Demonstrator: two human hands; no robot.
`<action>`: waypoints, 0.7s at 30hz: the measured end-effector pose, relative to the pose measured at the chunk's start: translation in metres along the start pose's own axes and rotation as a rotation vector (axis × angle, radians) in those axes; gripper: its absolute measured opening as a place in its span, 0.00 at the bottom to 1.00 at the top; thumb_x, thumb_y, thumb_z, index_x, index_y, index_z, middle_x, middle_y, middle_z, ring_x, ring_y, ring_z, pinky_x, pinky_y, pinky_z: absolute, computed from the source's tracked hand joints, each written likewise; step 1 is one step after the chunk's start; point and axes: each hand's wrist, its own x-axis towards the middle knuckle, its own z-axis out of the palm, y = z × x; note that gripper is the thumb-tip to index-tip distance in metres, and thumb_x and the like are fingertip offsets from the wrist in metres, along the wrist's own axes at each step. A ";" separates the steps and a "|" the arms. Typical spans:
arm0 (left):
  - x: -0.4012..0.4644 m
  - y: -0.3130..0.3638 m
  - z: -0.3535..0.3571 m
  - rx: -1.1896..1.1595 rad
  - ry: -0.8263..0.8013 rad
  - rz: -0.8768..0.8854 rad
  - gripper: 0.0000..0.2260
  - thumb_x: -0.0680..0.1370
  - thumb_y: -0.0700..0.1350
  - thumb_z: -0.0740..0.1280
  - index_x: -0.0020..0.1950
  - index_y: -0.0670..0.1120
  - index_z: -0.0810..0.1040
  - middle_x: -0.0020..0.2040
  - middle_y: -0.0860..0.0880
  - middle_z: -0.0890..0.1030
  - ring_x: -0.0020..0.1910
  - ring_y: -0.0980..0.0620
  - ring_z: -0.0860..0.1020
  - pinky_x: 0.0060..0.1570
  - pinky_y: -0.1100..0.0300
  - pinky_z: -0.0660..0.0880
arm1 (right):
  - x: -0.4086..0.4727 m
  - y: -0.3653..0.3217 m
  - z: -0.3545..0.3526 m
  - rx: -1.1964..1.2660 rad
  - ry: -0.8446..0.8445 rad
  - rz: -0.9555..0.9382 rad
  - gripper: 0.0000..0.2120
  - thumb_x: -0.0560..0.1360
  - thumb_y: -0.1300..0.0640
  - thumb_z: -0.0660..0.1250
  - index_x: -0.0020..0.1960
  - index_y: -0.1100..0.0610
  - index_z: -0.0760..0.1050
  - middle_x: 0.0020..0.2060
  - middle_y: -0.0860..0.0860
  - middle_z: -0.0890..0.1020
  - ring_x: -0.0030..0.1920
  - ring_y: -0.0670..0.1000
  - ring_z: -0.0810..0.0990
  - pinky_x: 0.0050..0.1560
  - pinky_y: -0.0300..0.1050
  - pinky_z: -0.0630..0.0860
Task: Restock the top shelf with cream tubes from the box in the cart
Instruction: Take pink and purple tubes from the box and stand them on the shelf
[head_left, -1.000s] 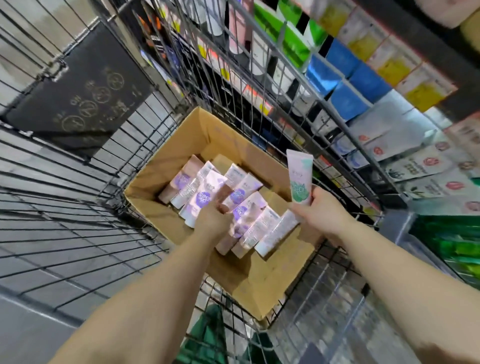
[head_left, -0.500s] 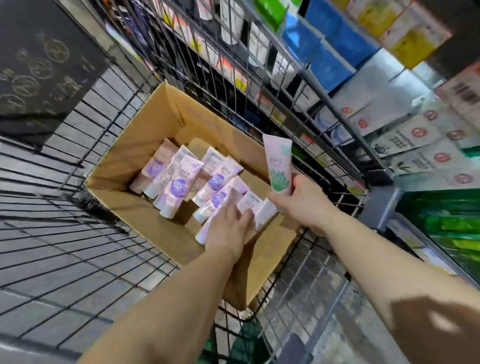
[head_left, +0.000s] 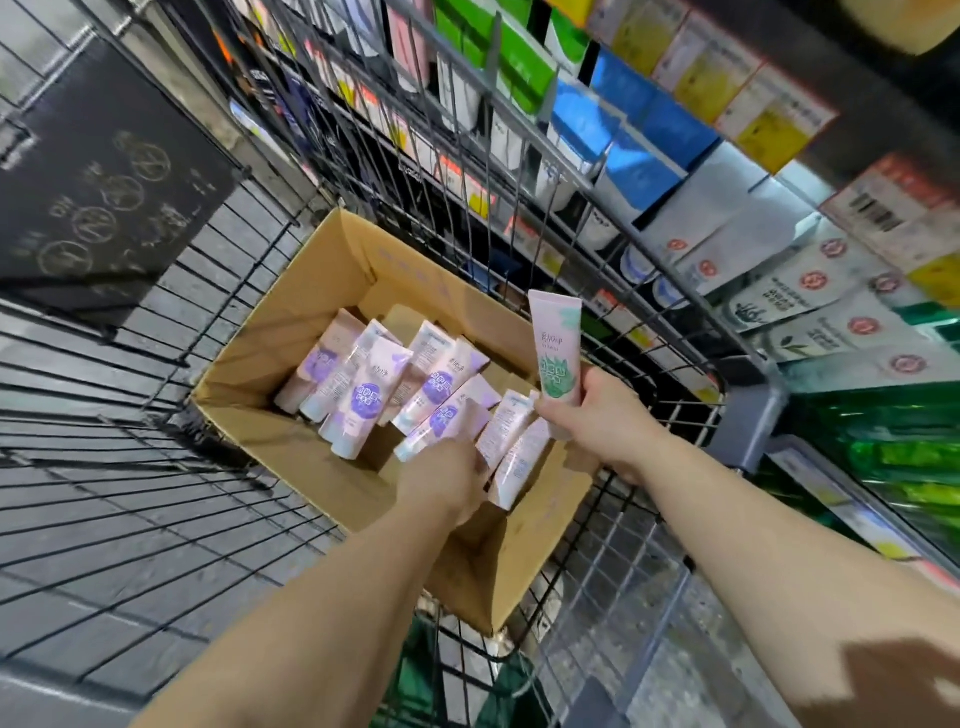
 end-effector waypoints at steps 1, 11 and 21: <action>-0.002 0.005 0.006 0.105 0.025 0.040 0.12 0.76 0.51 0.65 0.55 0.48 0.76 0.51 0.47 0.79 0.49 0.45 0.78 0.43 0.54 0.78 | 0.001 0.001 0.001 -0.010 -0.002 -0.017 0.19 0.74 0.53 0.71 0.63 0.54 0.73 0.54 0.50 0.80 0.51 0.49 0.80 0.40 0.43 0.79; 0.001 -0.009 -0.023 -0.695 -0.287 -0.129 0.20 0.73 0.38 0.71 0.63 0.46 0.71 0.55 0.47 0.78 0.54 0.45 0.78 0.51 0.53 0.77 | 0.004 0.011 0.004 0.060 0.005 0.017 0.21 0.72 0.52 0.72 0.63 0.54 0.73 0.53 0.50 0.81 0.51 0.50 0.81 0.50 0.55 0.82; -0.025 -0.033 -0.050 -1.516 -0.578 -0.153 0.19 0.78 0.28 0.61 0.63 0.47 0.72 0.50 0.42 0.81 0.47 0.43 0.80 0.56 0.42 0.77 | -0.010 0.010 0.008 0.204 -0.032 0.106 0.20 0.73 0.53 0.72 0.61 0.53 0.69 0.54 0.53 0.81 0.50 0.56 0.82 0.35 0.57 0.82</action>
